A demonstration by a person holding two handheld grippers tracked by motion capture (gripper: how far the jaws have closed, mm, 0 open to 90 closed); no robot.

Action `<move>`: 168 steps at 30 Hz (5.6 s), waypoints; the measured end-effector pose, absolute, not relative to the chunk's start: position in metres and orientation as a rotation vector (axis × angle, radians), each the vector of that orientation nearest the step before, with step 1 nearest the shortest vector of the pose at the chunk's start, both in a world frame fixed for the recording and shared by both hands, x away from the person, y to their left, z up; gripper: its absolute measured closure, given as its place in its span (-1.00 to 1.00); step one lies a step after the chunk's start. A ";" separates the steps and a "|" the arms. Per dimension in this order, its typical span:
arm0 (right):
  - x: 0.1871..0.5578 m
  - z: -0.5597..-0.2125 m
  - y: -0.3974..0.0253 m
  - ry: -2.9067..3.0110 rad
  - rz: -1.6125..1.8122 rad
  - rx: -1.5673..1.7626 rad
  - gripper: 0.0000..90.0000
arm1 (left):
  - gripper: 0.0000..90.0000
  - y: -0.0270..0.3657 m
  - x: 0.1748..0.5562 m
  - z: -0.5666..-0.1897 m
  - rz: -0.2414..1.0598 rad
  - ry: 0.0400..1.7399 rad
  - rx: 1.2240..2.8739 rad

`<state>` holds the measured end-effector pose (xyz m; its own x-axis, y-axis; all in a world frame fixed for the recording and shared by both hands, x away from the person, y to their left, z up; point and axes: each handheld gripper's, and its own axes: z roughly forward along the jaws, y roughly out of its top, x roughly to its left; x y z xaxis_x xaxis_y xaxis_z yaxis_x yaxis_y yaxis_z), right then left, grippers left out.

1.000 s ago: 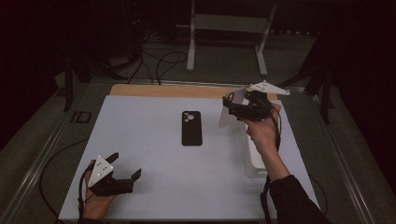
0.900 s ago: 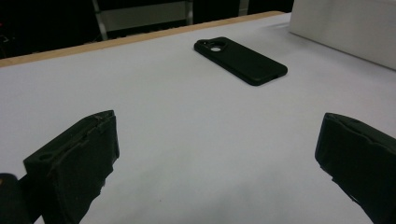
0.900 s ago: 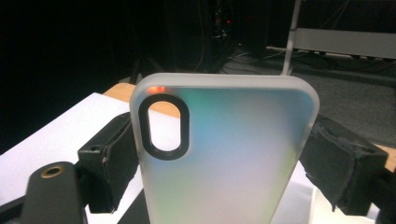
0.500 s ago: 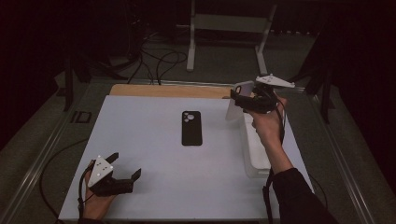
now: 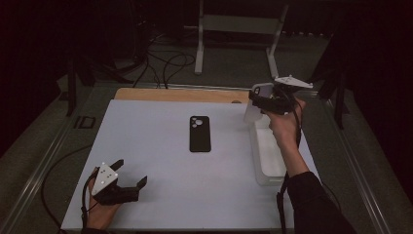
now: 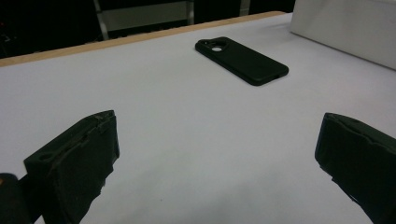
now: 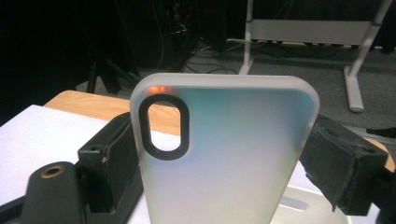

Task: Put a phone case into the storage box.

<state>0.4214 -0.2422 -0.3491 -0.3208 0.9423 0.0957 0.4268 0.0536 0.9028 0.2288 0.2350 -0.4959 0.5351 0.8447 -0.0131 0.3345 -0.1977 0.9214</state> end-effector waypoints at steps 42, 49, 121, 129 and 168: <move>0.443 -0.373 -0.274 1.739 1.070 1.494 -0.62 | -0.99 0.235 0.229 -0.496 0.640 0.983 1.773; 0.445 -0.381 -0.274 1.747 1.051 1.513 -0.62 | -0.99 0.235 0.229 -0.496 0.640 0.984 1.773; 0.478 -0.444 -0.266 1.753 0.878 1.622 -0.63 | -0.99 0.235 0.229 -0.496 0.642 0.986 1.767; 0.480 -0.446 -0.267 1.745 0.881 1.627 -0.64 | -0.99 0.235 0.229 -0.496 0.641 0.987 1.767; 0.387 -0.395 -0.249 1.950 1.148 1.321 -0.78 | -0.99 0.236 0.228 -0.496 0.642 0.996 1.758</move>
<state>0.3866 -0.2487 -0.3950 -0.3925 0.9188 0.0418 0.4823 0.1669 0.8600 0.2278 0.2362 -0.4957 0.5241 0.8514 -0.0182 0.3348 -0.1864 0.9237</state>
